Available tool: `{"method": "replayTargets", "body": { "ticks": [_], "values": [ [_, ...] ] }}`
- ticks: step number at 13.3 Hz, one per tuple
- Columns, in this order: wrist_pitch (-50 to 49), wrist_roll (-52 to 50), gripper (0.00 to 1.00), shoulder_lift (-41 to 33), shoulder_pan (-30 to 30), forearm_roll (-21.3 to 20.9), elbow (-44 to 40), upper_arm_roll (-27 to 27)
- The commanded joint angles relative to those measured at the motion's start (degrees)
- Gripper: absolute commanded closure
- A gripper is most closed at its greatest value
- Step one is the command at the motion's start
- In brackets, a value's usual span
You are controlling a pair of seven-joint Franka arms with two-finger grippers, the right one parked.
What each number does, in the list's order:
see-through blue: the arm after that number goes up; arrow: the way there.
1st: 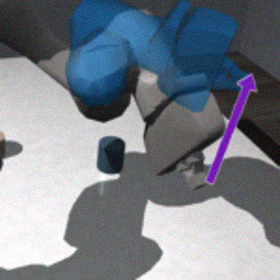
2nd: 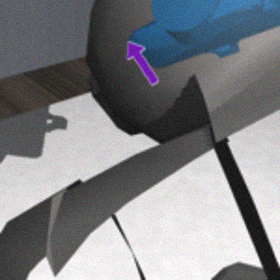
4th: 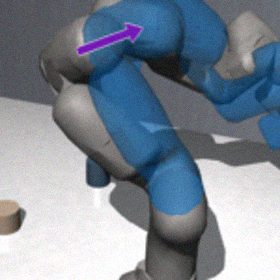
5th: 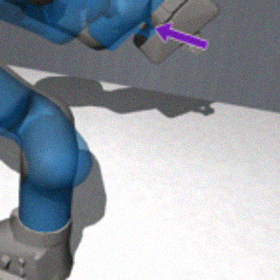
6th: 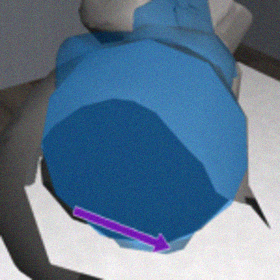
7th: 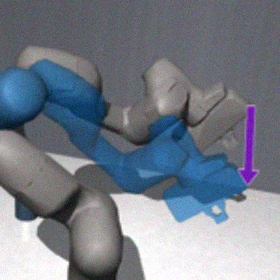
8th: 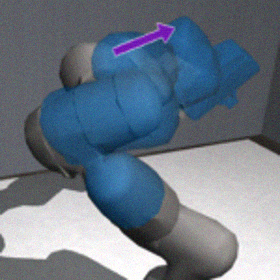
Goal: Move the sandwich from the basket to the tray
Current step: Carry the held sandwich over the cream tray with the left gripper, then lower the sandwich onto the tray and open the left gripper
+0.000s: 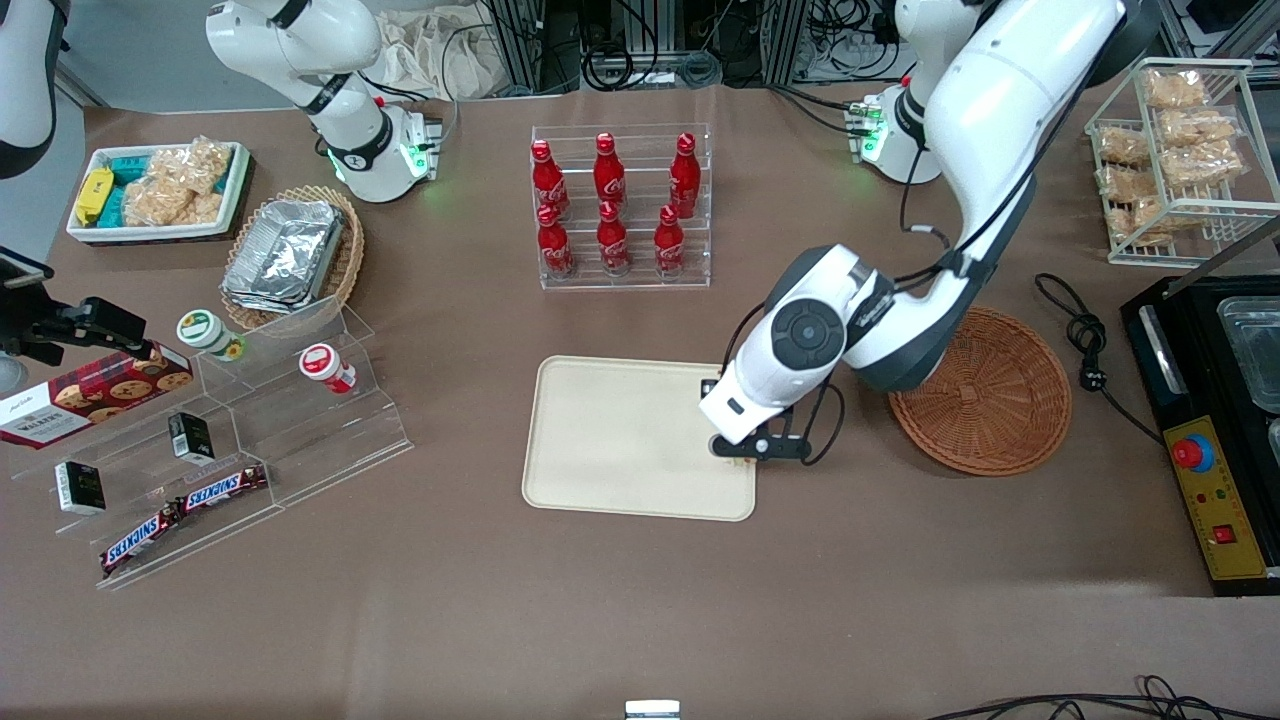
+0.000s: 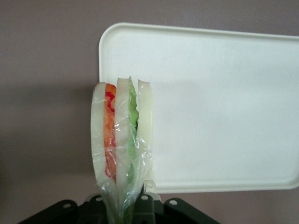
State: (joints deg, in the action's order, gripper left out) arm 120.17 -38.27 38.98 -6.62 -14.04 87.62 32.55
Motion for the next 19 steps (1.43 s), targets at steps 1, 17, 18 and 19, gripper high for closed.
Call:
{"method": "replayTargets", "body": {
  "ticks": [1, 17, 18, 19],
  "values": [
    [2.94, -0.05, 1.0, 3.2, -0.94, -3.0, -2.63, -0.38],
    [0.61, -5.59, 0.01, 5.07, -3.41, -5.12, -3.5, -2.49],
    [-2.46, -5.67, 0.01, 3.67, -3.32, -5.03, -4.64, -2.49],
    [-6.49, -5.59, 0.01, 2.26, -3.14, -4.86, -6.13, -2.49]
  ]
}}
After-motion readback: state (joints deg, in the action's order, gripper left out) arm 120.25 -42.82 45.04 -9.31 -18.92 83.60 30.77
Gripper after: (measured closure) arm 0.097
